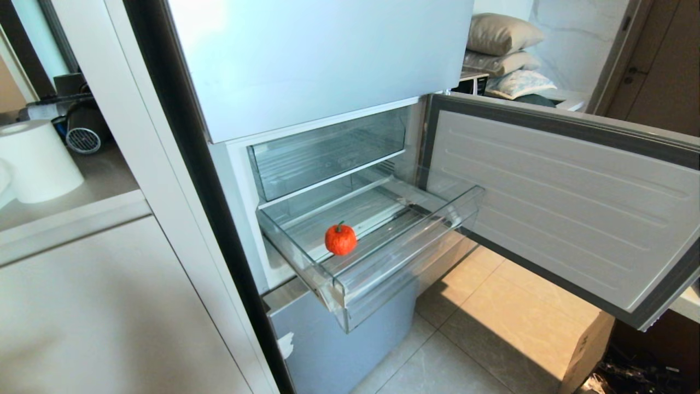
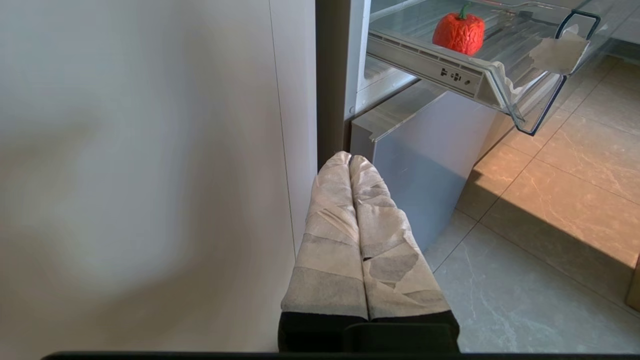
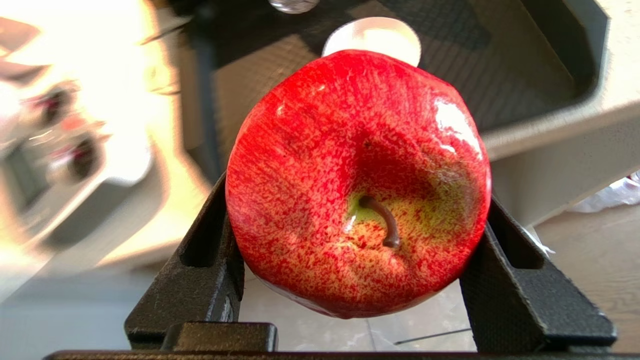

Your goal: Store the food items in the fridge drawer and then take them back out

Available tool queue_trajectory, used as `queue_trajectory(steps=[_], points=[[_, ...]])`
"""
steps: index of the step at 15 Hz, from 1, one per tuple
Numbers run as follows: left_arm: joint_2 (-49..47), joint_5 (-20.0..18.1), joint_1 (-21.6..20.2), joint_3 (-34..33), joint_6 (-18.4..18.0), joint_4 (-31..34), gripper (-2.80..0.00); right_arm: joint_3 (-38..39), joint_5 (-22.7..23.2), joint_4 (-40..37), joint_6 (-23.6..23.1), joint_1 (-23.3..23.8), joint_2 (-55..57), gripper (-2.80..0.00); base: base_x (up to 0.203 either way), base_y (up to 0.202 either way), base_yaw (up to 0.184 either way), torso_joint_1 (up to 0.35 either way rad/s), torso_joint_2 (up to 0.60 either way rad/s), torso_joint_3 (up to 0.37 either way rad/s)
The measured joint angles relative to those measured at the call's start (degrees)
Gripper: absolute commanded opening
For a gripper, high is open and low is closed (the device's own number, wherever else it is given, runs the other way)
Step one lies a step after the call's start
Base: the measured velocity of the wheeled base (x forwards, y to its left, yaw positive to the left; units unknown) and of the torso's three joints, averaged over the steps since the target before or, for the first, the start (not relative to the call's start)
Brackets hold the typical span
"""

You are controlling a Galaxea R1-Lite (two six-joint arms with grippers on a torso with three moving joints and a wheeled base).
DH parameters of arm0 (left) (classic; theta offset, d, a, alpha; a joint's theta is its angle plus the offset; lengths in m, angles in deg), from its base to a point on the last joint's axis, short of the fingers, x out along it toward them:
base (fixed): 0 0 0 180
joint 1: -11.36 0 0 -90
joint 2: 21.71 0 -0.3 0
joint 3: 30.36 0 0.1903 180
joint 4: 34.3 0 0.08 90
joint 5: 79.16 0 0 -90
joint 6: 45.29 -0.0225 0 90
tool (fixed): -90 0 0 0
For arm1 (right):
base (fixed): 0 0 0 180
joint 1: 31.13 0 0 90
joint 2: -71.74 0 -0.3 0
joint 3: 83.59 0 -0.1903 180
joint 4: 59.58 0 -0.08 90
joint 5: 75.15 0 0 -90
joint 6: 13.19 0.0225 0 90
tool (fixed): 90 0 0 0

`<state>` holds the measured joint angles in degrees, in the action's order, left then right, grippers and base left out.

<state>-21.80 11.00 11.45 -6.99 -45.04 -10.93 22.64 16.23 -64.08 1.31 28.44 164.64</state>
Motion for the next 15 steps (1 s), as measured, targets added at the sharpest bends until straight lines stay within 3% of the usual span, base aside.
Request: queue_trajectory(steps=[6, 15], points=[[0.0, -0.01, 0.0, 0.0, 0.0, 0.0, -2.8, -18.56, 1.43, 0.37, -2.8, 1.87, 22.46, -2.8, 0.0, 0.0, 0.0, 0.0, 0.0, 0.0], [0.0, 0.0, 0.0, 0.0, 0.0, 0.0, -2.8, -38.8, 1.41, -0.08, -3.08, 1.78, 41.12, -2.8, 0.0, 0.0, 0.0, 0.0, 0.0, 0.0]])
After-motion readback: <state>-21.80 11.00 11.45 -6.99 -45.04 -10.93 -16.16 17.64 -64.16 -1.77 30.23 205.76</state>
